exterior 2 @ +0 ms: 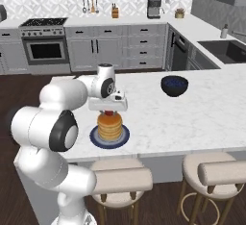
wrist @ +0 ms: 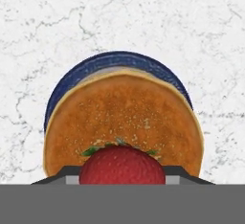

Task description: Take the strawberry from the fridge and place it on top of the pancake, located on the dining counter.

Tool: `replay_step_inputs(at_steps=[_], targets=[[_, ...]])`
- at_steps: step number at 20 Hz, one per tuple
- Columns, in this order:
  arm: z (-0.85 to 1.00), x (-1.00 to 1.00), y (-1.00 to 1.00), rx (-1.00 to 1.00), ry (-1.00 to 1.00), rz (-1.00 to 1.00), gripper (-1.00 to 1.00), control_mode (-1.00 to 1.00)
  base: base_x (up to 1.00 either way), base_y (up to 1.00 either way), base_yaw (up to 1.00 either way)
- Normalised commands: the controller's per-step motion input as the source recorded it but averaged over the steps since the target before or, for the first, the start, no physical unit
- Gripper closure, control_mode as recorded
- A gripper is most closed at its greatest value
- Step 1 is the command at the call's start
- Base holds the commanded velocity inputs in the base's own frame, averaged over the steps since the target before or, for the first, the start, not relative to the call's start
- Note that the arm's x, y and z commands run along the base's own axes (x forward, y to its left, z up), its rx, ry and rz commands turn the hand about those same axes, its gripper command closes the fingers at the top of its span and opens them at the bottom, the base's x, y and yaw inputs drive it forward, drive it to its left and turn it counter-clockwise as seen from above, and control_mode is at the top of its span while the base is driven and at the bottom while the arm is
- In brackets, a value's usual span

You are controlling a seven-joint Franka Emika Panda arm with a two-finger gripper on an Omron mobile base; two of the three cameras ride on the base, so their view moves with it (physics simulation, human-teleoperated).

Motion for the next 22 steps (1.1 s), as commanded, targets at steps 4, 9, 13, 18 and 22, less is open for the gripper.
replay_step_inputs(at_steps=[4, 9, 13, 18, 22], targets=[[-0.23, -0.25, 0.0, 0.0, 0.0, 0.0, -1.0, -1.0, 0.0, 0.0, 0.0], [-0.15, -0.04, 0.0, 0.0, 0.0, 0.0, -1.0, -1.0, 0.0, 0.0, 0.0], [0.02, -0.1, 0.0, 0.0, 0.0, 0.0, -1.0, -1.0, 0.0, 0.0, 0.0], [0.25, -0.49, 0.0, 0.0, 0.0, -0.01, -1.0, -1.0, 0.0, 0.0, 0.0], [0.51, -0.61, 0.0, 0.0, -0.01, -0.02, -1.0, -1.0, 0.0, 0.0, 0.0]])
